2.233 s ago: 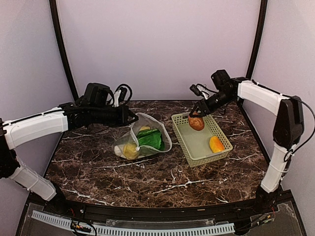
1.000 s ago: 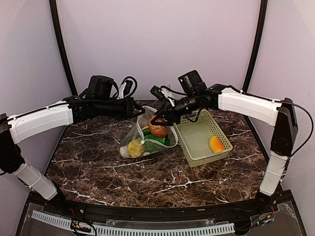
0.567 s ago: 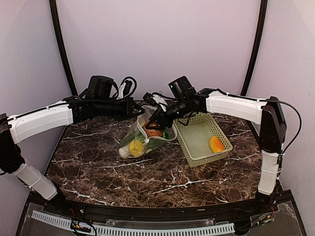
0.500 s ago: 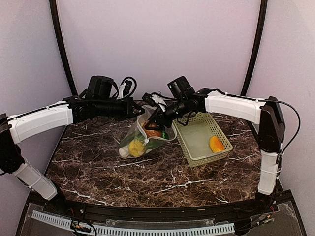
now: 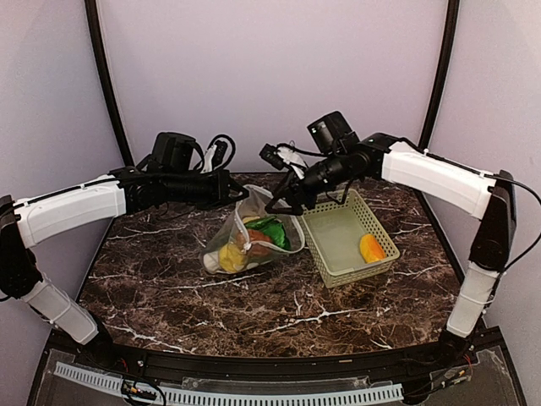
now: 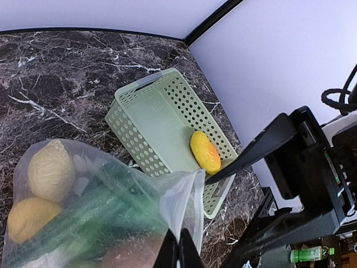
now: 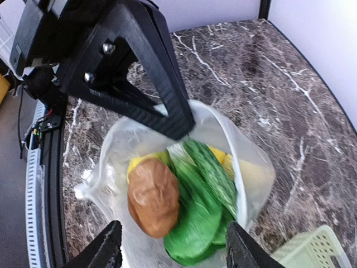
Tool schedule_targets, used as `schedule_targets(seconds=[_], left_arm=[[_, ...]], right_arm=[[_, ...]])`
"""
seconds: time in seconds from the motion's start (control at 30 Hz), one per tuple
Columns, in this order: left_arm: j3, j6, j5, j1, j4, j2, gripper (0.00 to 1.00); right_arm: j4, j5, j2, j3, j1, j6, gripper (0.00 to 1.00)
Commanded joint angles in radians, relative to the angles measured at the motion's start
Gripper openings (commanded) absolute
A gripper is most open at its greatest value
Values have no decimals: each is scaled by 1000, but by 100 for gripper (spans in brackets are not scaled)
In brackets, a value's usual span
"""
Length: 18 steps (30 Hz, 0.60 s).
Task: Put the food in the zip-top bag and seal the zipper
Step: Place the fake vegetable in the zipper food storage bag, then adjust the zipper food storage bag at the center of the board.
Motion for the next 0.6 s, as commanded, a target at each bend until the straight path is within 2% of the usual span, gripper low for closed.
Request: schedule_targets(seconds=[0.0,0.33,0.43,0.5,0.57], left_arm=[[-18,8,3,-1,5,-45,1],[-31,5,-5,-1,2,-60,1],[-32,0,-5,0,2,-64,1],[-34,1,-8,-1,-1,-67,1],[-38,9,-16,-1,-8,-70,1]], right_arm=[[15,216,-111,-172,-40,-20,59],[-40,235,-75,-275,-67,37,44],[-87,200,-33,-255,-69,45,35],[-135,159,-2,-232,-72,43,14],[-158,131,4,-208,-80,49,0]])
